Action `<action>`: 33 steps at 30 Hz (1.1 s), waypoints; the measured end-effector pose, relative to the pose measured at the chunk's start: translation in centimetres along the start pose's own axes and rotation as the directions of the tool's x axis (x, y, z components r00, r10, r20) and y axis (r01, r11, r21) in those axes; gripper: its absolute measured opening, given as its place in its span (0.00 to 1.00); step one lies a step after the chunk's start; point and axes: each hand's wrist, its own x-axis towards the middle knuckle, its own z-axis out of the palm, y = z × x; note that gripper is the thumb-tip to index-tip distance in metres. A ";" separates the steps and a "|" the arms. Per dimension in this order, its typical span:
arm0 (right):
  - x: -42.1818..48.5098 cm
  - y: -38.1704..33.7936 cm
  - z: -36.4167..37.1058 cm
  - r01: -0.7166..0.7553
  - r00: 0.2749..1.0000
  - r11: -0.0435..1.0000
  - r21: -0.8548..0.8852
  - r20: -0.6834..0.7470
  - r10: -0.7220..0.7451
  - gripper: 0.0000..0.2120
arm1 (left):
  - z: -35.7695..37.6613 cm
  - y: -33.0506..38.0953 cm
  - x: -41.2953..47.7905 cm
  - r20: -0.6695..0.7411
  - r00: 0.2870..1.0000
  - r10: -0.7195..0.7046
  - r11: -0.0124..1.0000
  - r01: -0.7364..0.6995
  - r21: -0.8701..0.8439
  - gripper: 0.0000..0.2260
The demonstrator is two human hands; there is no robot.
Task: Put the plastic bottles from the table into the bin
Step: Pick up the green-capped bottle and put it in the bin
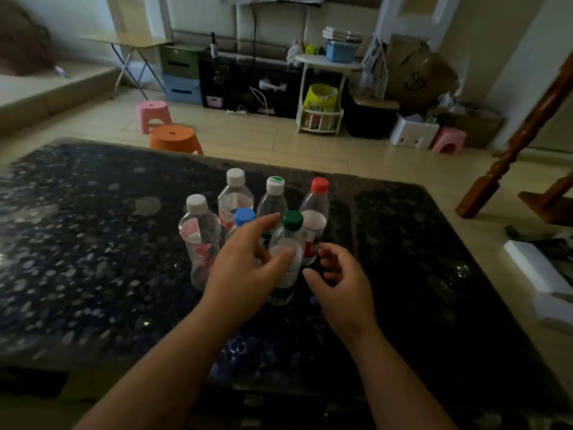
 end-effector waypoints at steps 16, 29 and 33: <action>2.3 2.8 2.5 -0.099 0.935 0.986 0.134 0.352 0.046 0.35 | 4.2 -1.1 0.5 0.109 0.989 -0.101 0.994 0.096 0.054 0.34; 0.7 2.2 -1.6 -0.123 0.990 0.982 0.145 0.081 0.112 0.30 | 3.7 -1.7 -0.5 0.201 0.953 -0.226 0.930 0.273 -0.245 0.19; -0.4 2.6 -2.9 -0.208 0.978 0.916 0.343 0.069 0.196 0.23 | 4.4 -2.0 -1.1 0.372 0.889 -0.268 0.894 0.373 -0.247 0.20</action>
